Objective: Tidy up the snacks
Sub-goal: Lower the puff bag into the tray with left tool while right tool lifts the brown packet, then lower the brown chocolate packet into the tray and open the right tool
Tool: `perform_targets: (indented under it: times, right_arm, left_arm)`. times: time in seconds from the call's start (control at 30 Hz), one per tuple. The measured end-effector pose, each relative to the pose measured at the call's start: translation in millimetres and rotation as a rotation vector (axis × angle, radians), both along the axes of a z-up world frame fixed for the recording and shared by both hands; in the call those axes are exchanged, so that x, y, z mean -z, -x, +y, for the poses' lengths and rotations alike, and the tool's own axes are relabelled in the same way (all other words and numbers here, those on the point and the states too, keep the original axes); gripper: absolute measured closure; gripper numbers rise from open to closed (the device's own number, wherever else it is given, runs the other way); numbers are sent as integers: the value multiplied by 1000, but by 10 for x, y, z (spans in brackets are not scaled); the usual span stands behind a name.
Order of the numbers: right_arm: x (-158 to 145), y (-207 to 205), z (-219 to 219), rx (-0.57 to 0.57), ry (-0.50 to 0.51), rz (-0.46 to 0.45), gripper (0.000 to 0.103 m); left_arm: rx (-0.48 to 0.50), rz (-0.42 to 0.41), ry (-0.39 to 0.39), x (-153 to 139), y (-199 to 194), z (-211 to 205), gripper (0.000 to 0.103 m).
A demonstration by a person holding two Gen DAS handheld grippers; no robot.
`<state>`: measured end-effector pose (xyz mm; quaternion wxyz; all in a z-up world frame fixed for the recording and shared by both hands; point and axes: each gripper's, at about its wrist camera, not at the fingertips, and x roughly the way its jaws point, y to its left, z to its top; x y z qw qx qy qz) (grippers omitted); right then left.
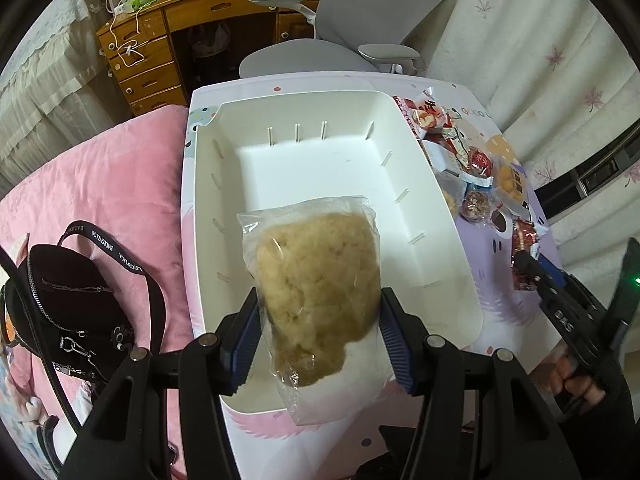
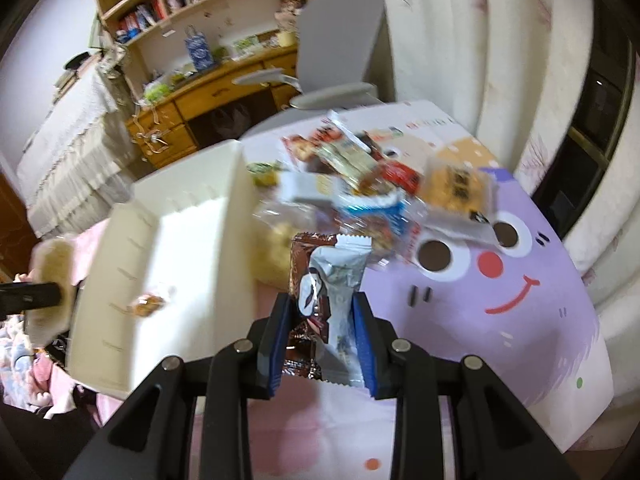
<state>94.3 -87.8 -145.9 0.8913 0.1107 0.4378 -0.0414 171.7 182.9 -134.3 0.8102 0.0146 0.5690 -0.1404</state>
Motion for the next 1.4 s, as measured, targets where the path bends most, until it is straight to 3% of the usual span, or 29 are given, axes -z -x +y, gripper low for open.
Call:
perform_targets:
  times: [0.23, 0.63, 0.67, 0.73, 0.8, 1.07, 1.4]
  right_arm:
    - [-294, 16, 397, -116, -11, -70, 72]
    - [-524, 87, 1022, -334, -1, -137, 71]
    - [-526, 93, 1051, -350, -2, -139, 71]
    - [-513, 94, 1105, -373, 9, -127, 66]
    - [-487, 98, 1110, -374, 29, -113, 58]
    - [-486, 258, 1029, -342, 37, -106, 49]
    - [-457, 488, 794, -301, 37, -72, 49]
  left_arm:
    - [-18, -11, 4, 1, 0, 78, 48]
    - [-26, -57, 18, -68, 103, 151, 48]
    - [-28, -59, 18, -73, 114, 148, 46]
    - [-33, -71, 28, -101, 140, 149, 25]
    - [-38, -94, 43, -144, 169, 151, 24]
    - [-29, -124, 43, -237, 316, 61, 24]
    - [20, -103, 2, -237, 529, -231, 24]
